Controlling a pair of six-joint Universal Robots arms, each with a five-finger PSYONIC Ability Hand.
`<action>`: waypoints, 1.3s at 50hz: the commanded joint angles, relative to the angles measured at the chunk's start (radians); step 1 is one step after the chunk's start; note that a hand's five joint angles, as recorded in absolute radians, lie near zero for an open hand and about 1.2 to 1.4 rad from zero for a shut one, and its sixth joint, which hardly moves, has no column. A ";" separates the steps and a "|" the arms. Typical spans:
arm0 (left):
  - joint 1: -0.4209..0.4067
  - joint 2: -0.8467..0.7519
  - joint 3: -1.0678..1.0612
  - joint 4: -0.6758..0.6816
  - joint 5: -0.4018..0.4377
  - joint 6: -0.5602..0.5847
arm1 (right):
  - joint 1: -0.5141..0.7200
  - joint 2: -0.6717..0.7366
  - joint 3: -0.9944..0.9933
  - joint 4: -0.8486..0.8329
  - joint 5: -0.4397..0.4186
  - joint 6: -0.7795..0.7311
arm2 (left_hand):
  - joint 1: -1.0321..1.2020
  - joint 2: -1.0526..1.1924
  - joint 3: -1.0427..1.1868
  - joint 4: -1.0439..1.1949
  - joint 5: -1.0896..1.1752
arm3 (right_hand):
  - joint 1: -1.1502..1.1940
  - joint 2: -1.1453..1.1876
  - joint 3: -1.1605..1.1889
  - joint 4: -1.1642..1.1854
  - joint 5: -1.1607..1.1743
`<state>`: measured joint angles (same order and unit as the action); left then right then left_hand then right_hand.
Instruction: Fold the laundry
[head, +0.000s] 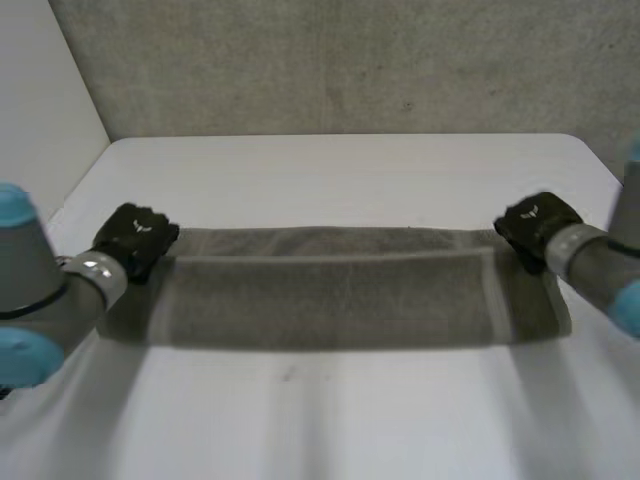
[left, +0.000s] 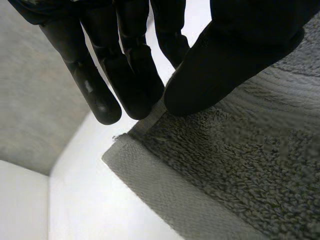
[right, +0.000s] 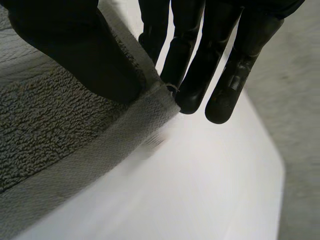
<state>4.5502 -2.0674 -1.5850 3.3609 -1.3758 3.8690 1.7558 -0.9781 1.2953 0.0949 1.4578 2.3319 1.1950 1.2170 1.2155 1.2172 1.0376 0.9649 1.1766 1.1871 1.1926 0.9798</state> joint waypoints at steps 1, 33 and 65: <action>-0.039 -0.218 0.236 0.172 -0.104 -0.034 | 0.034 0.179 -0.112 -0.323 0.055 0.020 | 0.201 0.179 0.181 0.179 0.184 | 0.431 0.220 0.209 0.204 0.242; -0.076 -0.002 0.003 0.190 -0.098 -0.227 | -0.015 -0.100 0.136 -0.104 -0.042 0.327 | -1.020 -1.042 -1.041 -1.043 -1.038 | -0.790 -1.002 -1.013 -1.018 -0.980; -0.040 0.099 -0.128 0.222 -0.098 -0.428 | -0.208 -0.025 0.279 -0.264 -0.086 0.199 | -1.020 -1.042 -1.041 -1.043 -1.038 | 0.431 0.220 0.209 0.204 0.242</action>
<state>4.5118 -1.9689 -1.7001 3.5729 -1.4741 3.4405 1.6190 -0.9983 1.5884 -0.1621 1.3658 2.6271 0.1725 0.1657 0.1660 0.1685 0.0281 0.9418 1.1695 1.1795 1.1865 0.9614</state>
